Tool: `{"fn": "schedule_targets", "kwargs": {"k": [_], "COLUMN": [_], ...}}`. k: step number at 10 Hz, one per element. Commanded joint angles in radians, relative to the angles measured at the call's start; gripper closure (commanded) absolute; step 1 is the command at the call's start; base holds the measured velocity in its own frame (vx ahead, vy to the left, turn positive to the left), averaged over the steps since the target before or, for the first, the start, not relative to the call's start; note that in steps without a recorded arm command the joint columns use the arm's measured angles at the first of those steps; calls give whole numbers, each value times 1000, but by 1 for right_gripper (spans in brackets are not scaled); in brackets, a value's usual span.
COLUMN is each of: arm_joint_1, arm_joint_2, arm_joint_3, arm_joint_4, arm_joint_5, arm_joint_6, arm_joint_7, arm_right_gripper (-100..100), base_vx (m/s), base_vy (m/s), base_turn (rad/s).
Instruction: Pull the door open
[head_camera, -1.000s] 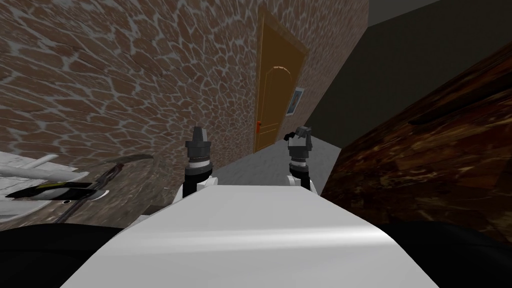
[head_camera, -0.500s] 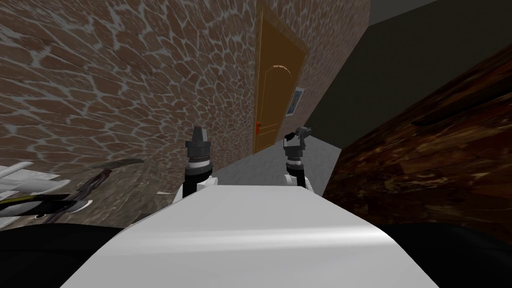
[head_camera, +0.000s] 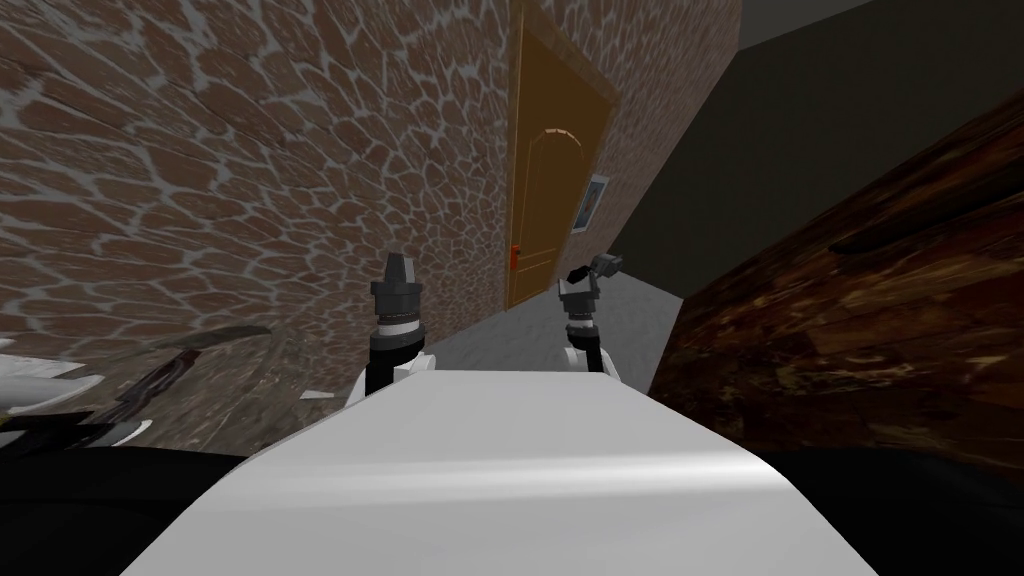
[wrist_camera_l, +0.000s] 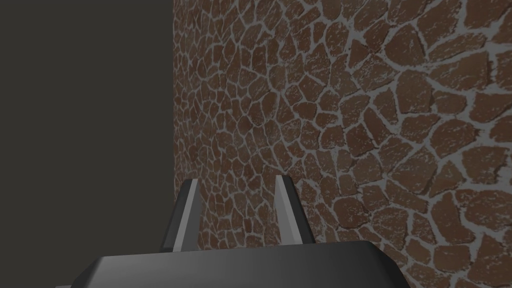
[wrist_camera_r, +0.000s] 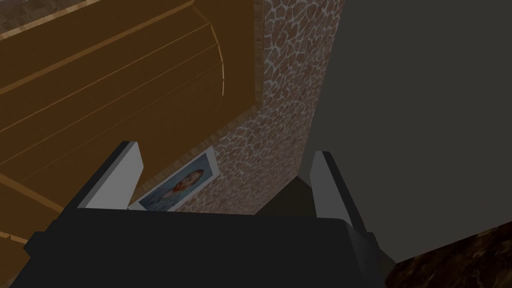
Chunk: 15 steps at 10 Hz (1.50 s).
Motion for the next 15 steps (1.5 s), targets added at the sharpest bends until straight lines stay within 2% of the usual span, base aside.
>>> {"fn": "schedule_targets", "kwargs": {"k": [1,3,4,6,7,9,10,12,13,15], "arm_joint_1": [-7,-30,-30,-53,-53,-77,-77,-102,-102,-126], "arm_joint_2": [-3,-8,-8,-12,-12,-17,-17,-21,-21,-26], "arm_joint_3": [2,12,12,22,22,33,33,44,44,54], "arm_joint_4": [5,44,44,82,82,122,122,163,163,204], "arm_joint_5": [5,25,25,45,45,65,65,86,86,107], "arm_joint_6": [7,10,10,12,12,15,15,17,17,20], "arm_joint_7": [-28,-91,-96,-158,-165,-229,-235,-300,-308,-372], "arm_right_gripper": [-100,-100,-100,-100,-100,-100,-100,-100,-100,-100], "base_vx": [63,69,65,65,59,69,67,77,61,64], "base_vy": [-14,-12,-6,-9,-15,-8,-14,-22,-9,-6], "base_turn": [1,-14,-2,-13,-2,-14,-4,-13,-2,-15]}}
